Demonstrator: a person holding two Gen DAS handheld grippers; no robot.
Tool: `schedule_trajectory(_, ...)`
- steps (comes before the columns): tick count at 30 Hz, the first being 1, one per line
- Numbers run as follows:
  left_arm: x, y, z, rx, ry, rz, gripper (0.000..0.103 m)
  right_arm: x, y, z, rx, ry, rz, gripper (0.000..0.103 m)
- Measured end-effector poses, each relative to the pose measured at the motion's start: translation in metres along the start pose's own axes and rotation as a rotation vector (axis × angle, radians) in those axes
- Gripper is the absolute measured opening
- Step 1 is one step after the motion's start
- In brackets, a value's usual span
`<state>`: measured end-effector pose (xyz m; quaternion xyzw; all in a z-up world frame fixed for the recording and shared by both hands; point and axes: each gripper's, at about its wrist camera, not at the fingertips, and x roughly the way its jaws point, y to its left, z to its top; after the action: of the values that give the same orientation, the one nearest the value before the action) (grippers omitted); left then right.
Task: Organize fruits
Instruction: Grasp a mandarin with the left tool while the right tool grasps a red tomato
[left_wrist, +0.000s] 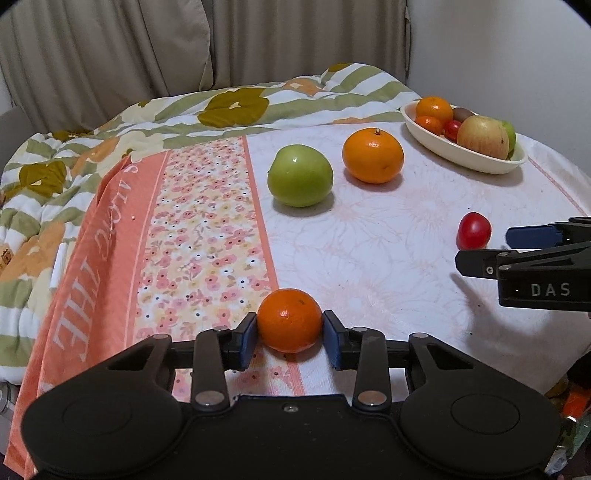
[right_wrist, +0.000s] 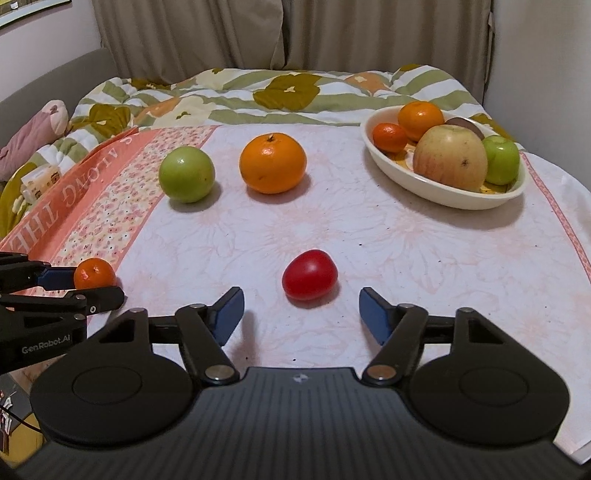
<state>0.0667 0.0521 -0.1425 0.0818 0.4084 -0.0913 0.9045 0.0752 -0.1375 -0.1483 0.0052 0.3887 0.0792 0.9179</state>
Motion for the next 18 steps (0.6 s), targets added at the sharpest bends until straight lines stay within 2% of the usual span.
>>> schedule_trajectory(12, -0.007, 0.008, -0.007, -0.055, 0.006, 0.035, 0.04, 0.016, 0.001, 0.012, -0.018, 0.002, -0.011, 0.065)
schedule_trajectory(18, -0.01, 0.015, -0.01, -0.088, 0.013, 0.057, 0.04, 0.022, 0.004, 0.013, -0.04, 0.016, -0.022, 0.051)
